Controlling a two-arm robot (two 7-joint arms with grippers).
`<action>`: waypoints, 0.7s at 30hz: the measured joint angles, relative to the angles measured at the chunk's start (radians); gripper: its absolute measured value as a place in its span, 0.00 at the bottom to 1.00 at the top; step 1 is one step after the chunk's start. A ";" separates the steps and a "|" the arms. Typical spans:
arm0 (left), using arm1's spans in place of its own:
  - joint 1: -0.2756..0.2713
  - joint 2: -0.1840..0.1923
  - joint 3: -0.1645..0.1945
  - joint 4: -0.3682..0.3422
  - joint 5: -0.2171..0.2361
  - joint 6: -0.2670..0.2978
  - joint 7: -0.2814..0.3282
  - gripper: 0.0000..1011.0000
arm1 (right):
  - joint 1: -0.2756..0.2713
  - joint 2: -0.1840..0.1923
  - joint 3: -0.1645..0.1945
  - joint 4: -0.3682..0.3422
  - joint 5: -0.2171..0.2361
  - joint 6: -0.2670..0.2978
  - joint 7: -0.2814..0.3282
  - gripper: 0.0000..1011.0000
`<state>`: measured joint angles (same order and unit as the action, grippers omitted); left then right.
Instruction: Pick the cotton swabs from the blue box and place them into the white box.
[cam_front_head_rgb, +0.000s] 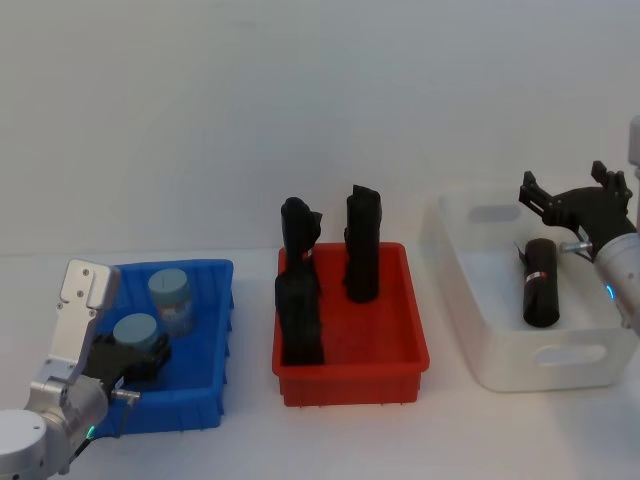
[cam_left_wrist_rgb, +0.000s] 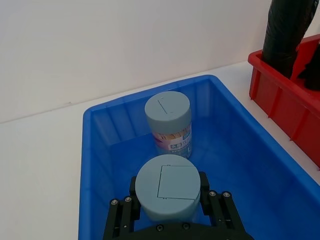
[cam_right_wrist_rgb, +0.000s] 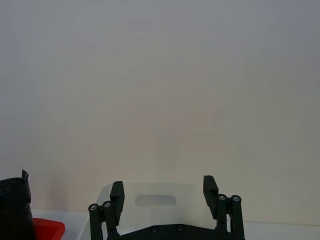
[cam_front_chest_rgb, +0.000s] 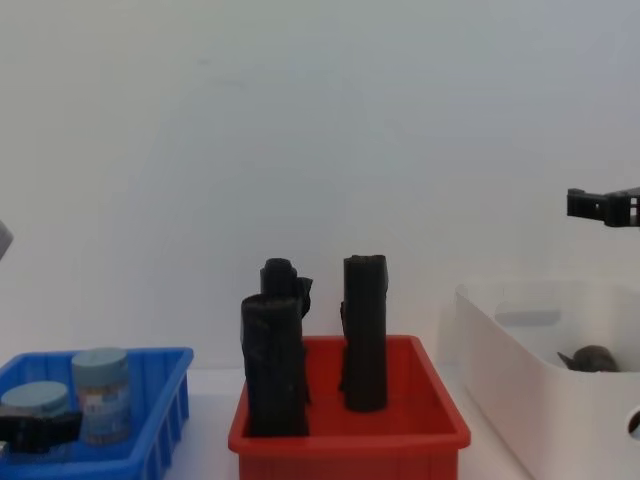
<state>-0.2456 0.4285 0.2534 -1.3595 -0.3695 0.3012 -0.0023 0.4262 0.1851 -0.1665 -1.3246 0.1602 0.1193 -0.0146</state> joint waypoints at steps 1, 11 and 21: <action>0.000 0.000 0.000 0.001 0.000 0.000 0.000 0.66 | 0.000 0.000 0.000 0.000 0.000 0.000 0.000 0.99; -0.002 -0.002 0.000 0.001 0.003 -0.002 -0.001 0.66 | 0.000 0.000 0.000 0.000 0.000 0.000 0.000 0.99; -0.006 -0.005 -0.005 -0.041 0.007 -0.032 0.009 0.66 | 0.000 0.000 0.000 0.000 0.000 0.000 0.000 0.99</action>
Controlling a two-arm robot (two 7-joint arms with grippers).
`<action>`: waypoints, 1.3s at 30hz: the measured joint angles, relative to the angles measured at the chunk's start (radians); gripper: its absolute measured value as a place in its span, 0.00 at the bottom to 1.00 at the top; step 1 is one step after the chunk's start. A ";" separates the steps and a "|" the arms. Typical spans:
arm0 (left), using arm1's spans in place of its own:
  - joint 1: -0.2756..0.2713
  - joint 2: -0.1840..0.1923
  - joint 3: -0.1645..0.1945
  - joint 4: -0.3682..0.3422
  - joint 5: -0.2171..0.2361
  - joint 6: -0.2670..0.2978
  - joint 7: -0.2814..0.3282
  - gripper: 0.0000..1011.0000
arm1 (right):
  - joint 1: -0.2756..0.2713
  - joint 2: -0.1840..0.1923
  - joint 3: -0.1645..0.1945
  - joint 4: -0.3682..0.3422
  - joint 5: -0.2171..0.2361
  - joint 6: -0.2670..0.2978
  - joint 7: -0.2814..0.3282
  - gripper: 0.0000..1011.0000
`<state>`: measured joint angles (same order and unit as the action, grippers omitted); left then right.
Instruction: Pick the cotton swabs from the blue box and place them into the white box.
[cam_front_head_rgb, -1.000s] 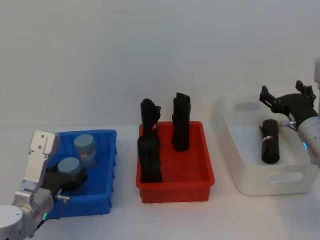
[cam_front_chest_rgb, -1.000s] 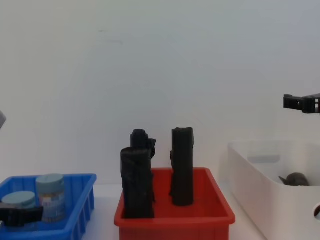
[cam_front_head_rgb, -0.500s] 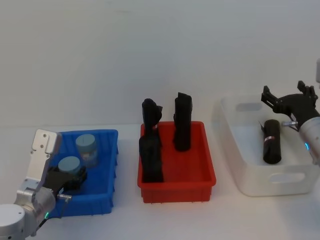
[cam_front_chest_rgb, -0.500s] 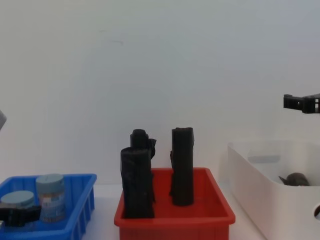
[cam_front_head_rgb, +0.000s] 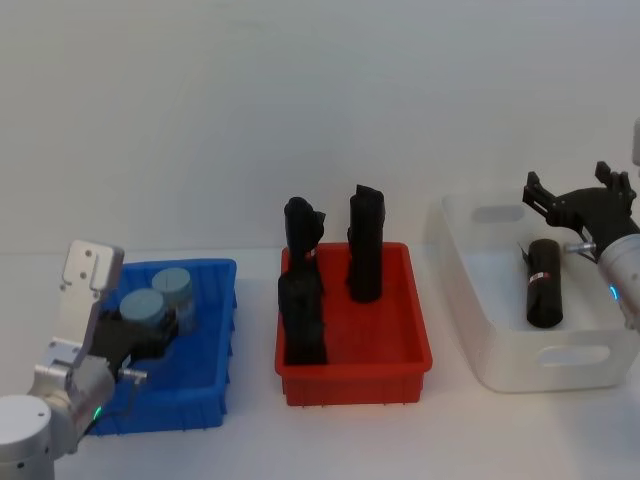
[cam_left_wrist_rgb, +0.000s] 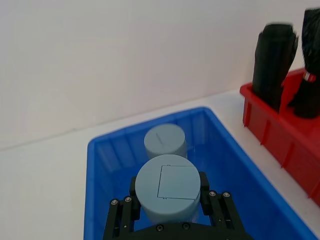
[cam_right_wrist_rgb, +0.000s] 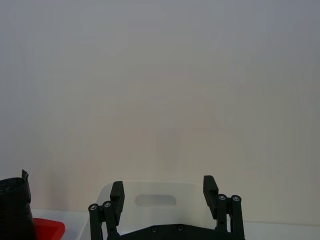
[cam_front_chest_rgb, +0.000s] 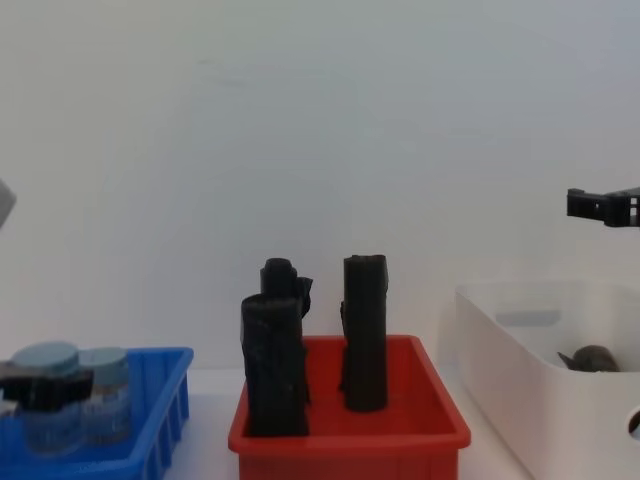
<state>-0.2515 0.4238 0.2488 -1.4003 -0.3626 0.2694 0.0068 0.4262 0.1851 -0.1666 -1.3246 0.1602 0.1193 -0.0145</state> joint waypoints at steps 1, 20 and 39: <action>0.000 0.000 -0.001 -0.005 0.000 -0.004 0.001 0.66 | 0.000 0.000 0.000 0.000 0.000 0.000 0.000 0.99; -0.031 -0.004 -0.015 -0.171 0.048 -0.079 -0.009 0.66 | 0.013 -0.003 -0.006 0.017 -0.022 -0.021 0.048 0.99; -0.082 -0.044 0.004 -0.325 0.110 -0.111 -0.082 0.66 | 0.031 0.003 -0.031 0.031 -0.078 -0.070 0.278 0.99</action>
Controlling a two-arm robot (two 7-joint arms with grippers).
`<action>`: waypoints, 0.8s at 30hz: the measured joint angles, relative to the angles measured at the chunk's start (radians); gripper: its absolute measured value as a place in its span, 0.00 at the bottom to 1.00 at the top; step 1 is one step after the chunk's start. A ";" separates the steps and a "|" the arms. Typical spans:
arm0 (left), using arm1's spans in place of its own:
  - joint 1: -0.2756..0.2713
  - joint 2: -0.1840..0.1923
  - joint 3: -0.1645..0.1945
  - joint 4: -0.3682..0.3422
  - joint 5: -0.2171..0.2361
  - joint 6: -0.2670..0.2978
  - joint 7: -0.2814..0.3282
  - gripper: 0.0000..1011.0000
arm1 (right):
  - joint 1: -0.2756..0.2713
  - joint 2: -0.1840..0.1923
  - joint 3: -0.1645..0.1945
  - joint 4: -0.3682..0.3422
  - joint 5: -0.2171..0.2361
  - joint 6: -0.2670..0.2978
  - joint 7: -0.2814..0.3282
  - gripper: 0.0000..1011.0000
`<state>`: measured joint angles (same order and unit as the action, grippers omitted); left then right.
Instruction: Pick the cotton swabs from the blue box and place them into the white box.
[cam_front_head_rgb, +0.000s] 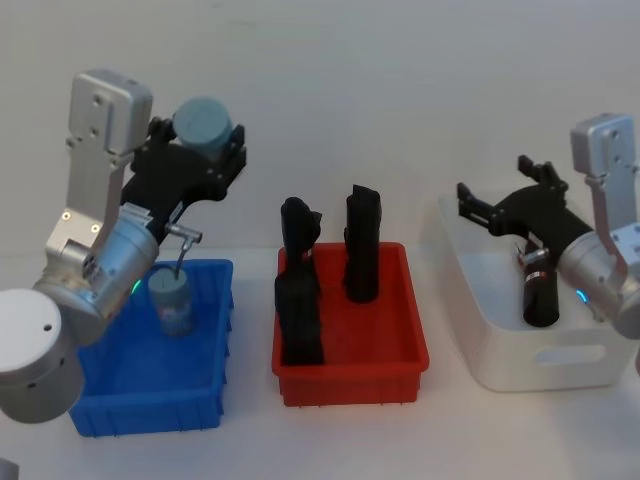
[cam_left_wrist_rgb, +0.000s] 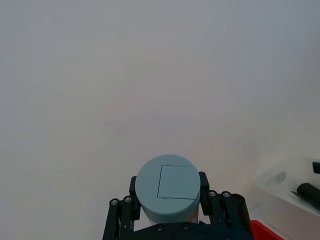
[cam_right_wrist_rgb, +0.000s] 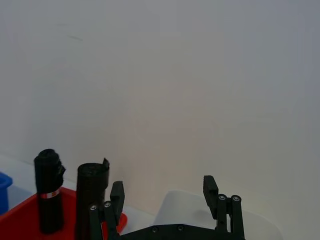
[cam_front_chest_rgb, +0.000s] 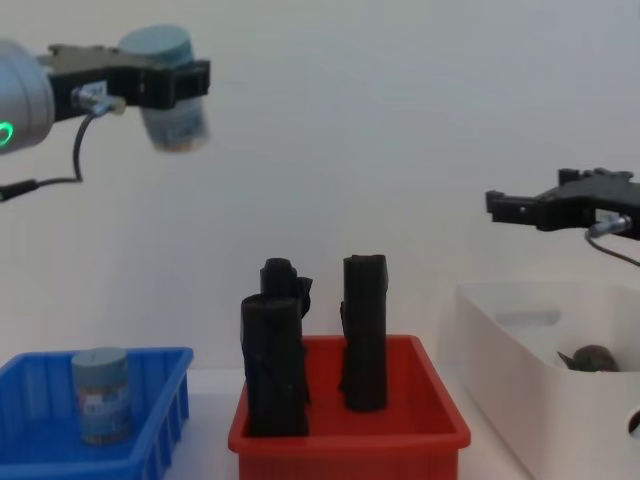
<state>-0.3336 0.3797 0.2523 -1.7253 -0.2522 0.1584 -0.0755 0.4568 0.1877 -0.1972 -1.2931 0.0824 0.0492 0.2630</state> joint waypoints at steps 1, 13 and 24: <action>-0.001 -0.002 0.001 -0.002 0.002 0.000 -0.004 0.66 | 0.000 0.001 -0.001 -0.001 -0.003 -0.001 0.015 0.99; -0.024 -0.033 0.019 -0.013 0.019 -0.002 -0.053 0.66 | 0.003 0.017 -0.015 -0.017 -0.037 -0.012 0.205 0.99; -0.037 -0.056 0.036 0.001 0.035 0.010 -0.091 0.66 | 0.013 0.029 -0.033 -0.029 -0.065 -0.034 0.380 0.99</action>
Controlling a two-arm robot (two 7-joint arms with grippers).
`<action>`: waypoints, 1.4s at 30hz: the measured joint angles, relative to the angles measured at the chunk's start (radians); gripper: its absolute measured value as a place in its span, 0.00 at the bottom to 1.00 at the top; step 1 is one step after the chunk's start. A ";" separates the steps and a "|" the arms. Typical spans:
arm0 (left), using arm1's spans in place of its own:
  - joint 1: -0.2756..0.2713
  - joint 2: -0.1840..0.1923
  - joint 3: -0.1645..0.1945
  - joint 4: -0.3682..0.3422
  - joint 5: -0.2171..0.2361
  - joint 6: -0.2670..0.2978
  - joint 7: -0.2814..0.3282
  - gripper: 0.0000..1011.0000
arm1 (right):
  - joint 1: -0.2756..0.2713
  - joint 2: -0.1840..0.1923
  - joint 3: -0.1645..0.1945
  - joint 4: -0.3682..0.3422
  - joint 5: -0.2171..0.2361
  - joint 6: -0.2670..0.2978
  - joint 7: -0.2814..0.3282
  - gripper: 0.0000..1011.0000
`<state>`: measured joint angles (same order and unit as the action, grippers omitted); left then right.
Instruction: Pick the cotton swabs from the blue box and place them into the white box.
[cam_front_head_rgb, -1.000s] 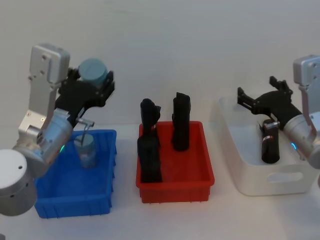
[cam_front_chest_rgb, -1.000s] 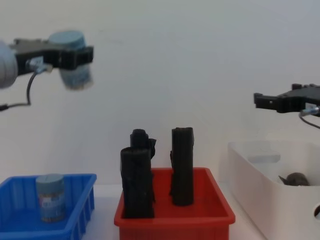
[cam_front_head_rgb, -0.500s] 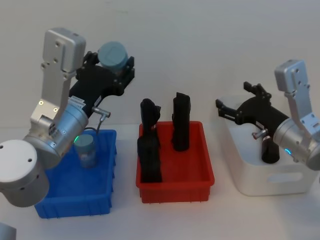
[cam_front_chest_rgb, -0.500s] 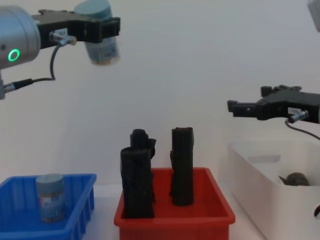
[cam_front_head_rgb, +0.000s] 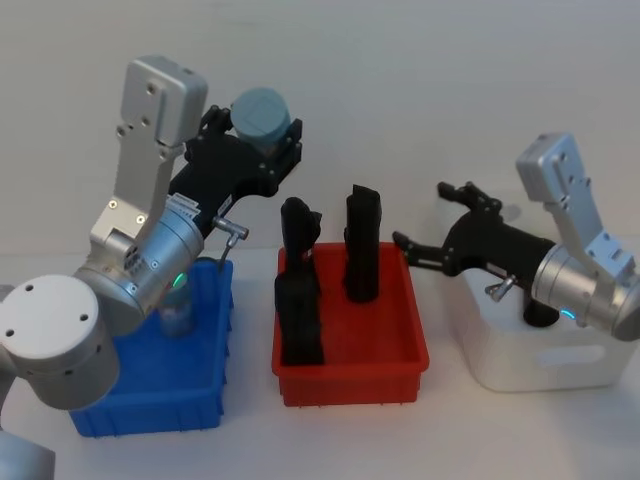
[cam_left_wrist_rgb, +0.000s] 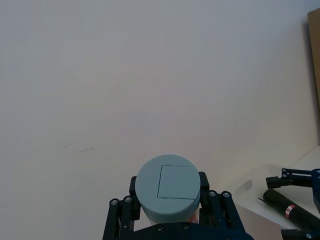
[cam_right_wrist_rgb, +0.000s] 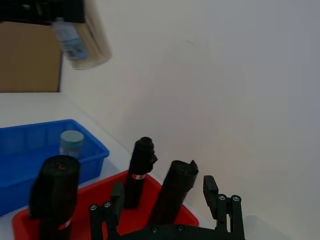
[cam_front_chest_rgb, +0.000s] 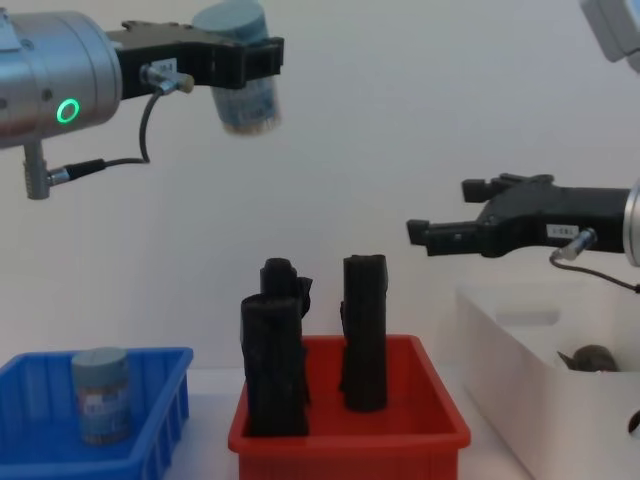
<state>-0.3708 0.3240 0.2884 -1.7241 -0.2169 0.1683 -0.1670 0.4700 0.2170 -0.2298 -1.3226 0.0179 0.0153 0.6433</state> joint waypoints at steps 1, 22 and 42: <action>-0.001 -0.001 0.001 0.001 0.001 0.001 -0.002 0.66 | 0.001 0.000 -0.001 0.000 -0.003 -0.002 0.011 0.99; -0.022 -0.030 0.017 0.040 0.025 0.016 -0.036 0.66 | 0.074 -0.013 -0.048 0.042 -0.044 -0.114 0.295 0.99; 0.018 -0.023 0.013 0.014 0.023 0.022 0.044 0.66 | 0.109 -0.033 -0.077 0.088 -0.091 -0.169 0.198 0.99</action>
<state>-0.3524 0.3008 0.3017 -1.7104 -0.1936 0.1904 -0.1226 0.5792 0.1844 -0.3064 -1.2349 -0.0730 -0.1538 0.8411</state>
